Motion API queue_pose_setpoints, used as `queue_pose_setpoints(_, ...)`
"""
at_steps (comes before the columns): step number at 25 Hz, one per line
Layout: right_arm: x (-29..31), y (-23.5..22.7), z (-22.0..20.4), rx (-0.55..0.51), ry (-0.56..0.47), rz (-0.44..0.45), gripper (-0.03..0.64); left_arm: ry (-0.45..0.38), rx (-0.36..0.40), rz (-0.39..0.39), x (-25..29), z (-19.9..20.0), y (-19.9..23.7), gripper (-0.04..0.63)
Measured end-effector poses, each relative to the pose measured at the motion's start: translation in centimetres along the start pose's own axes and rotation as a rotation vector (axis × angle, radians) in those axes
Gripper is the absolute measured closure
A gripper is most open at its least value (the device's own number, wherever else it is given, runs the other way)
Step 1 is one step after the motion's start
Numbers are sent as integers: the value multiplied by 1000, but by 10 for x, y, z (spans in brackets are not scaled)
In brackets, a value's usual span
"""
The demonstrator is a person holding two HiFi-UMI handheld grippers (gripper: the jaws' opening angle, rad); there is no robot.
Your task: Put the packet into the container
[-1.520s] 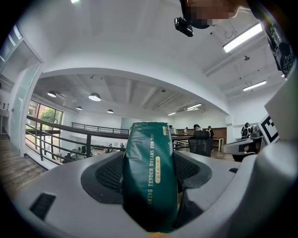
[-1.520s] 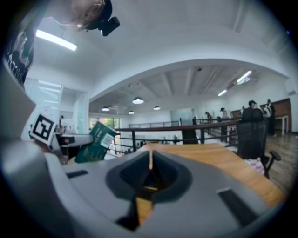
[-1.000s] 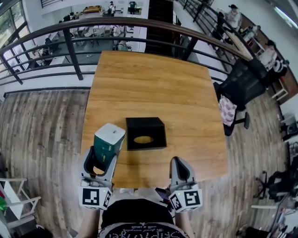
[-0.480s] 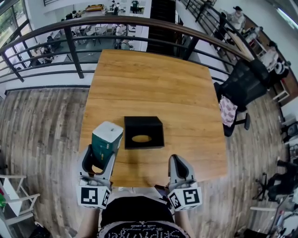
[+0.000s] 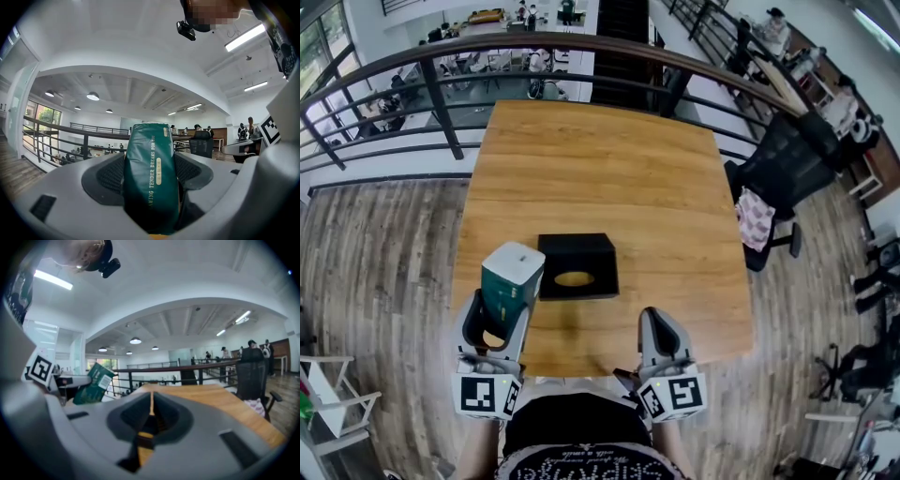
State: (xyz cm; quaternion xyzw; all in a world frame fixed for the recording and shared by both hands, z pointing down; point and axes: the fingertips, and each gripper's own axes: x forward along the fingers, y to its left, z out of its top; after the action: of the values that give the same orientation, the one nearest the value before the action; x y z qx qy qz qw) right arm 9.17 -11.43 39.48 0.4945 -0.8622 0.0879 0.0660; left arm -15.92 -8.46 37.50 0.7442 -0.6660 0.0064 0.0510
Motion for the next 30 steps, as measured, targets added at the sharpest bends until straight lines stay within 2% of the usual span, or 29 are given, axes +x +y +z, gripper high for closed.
queue_pose_setpoints(24, 5, -11, 1, 4, -5, 1, 577, -11, 16, 30, 4, 6, 5, 241)
queue_pose_setpoints(26, 6, -11, 1, 5, -4, -1, 577, -14, 18, 14, 5, 8, 6, 241)
queue_pose_setpoints(30, 7, -12, 2, 4, -4, -9, 577, -3, 46, -68, 9, 15, 8, 241)
